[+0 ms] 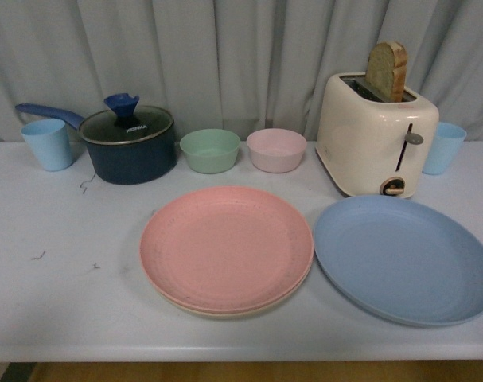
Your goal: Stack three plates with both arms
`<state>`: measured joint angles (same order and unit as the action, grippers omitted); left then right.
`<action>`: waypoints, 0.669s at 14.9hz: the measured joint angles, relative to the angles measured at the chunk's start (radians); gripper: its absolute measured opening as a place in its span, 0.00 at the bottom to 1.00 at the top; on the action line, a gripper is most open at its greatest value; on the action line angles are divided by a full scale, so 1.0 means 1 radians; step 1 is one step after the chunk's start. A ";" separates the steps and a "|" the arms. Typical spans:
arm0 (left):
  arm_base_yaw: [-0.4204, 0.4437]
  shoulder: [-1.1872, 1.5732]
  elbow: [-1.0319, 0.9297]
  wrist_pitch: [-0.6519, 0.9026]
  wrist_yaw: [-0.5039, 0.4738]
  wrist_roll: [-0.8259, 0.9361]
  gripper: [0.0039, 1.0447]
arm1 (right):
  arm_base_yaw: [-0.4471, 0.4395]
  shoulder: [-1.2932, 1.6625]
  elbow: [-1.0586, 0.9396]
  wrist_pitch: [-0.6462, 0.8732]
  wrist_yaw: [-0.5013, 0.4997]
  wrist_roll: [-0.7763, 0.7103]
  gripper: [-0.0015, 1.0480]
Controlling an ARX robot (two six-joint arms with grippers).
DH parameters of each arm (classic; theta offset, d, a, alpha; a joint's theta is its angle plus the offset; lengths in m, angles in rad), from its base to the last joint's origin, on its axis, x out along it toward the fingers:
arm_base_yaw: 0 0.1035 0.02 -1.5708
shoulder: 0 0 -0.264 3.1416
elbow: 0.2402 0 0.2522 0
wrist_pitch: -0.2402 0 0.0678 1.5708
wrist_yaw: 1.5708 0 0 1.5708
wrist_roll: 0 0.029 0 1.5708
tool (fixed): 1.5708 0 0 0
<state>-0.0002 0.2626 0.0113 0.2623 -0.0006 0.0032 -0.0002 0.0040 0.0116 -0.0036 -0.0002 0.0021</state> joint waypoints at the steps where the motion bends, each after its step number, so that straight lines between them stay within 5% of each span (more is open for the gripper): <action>1: 0.000 -0.019 0.000 -0.017 0.000 0.000 0.01 | 0.000 0.000 0.000 0.000 0.000 0.000 0.94; 9: 0.000 -0.255 0.000 -0.272 -0.001 -0.001 0.01 | 0.000 0.000 0.000 0.000 0.000 0.000 0.94; 10: 0.000 -0.255 0.000 -0.267 0.000 -0.003 0.09 | 0.000 0.000 0.000 0.000 0.000 0.000 0.94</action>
<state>-0.0002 0.0074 0.0116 -0.0051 -0.0002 0.0006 -0.0002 0.0040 0.0116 -0.0032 -0.0002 0.0021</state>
